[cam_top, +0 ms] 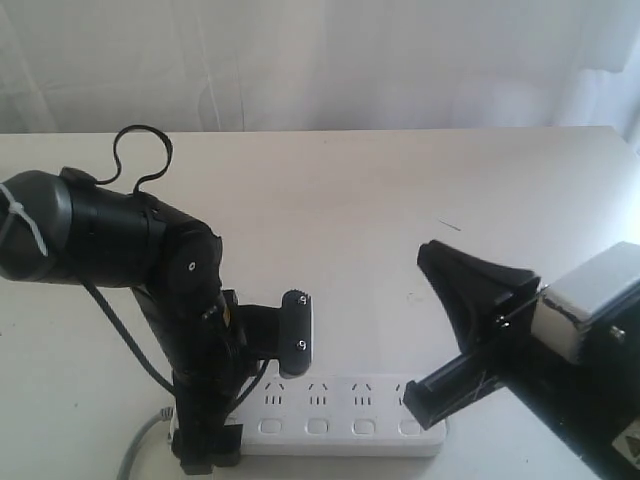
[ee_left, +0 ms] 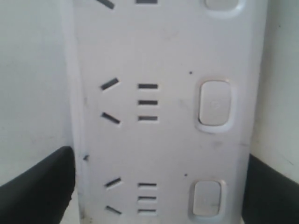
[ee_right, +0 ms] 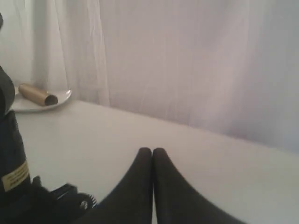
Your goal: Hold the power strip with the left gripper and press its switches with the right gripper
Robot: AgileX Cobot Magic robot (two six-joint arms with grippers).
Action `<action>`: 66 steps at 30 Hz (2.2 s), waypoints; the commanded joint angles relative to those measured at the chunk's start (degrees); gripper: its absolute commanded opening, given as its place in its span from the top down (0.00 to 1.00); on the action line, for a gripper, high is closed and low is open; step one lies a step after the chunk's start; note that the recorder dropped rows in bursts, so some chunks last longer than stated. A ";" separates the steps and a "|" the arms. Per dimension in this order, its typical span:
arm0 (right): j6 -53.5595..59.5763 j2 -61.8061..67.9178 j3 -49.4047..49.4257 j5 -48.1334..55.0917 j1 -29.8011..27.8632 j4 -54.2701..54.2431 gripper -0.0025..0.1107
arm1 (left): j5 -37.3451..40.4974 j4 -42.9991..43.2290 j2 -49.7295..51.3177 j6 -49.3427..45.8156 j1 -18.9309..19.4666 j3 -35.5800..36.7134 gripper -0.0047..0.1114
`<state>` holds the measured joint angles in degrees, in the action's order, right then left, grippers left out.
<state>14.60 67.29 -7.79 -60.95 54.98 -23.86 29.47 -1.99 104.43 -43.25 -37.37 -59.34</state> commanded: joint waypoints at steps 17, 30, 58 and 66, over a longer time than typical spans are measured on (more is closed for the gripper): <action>13.80 -5.49 0.15 -6.81 -0.22 -2.67 0.98 | 6.97 1.66 -13.89 1.39 0.06 -6.57 0.15; 13.80 -5.49 0.15 -6.44 -0.22 -3.18 0.98 | 8.59 -3.98 -30.73 6.78 0.06 -6.72 0.47; 13.70 -24.14 0.15 -6.03 -21.18 -3.47 0.98 | -13.75 -20.56 -72.17 11.27 0.06 18.77 0.96; 13.70 -37.52 0.15 -6.03 -26.05 -3.59 0.98 | -22.63 -22.84 -71.80 11.38 0.06 26.50 0.96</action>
<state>27.69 33.31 -7.79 -66.49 30.22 -27.21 10.74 -23.00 32.76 -32.12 -37.24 -34.58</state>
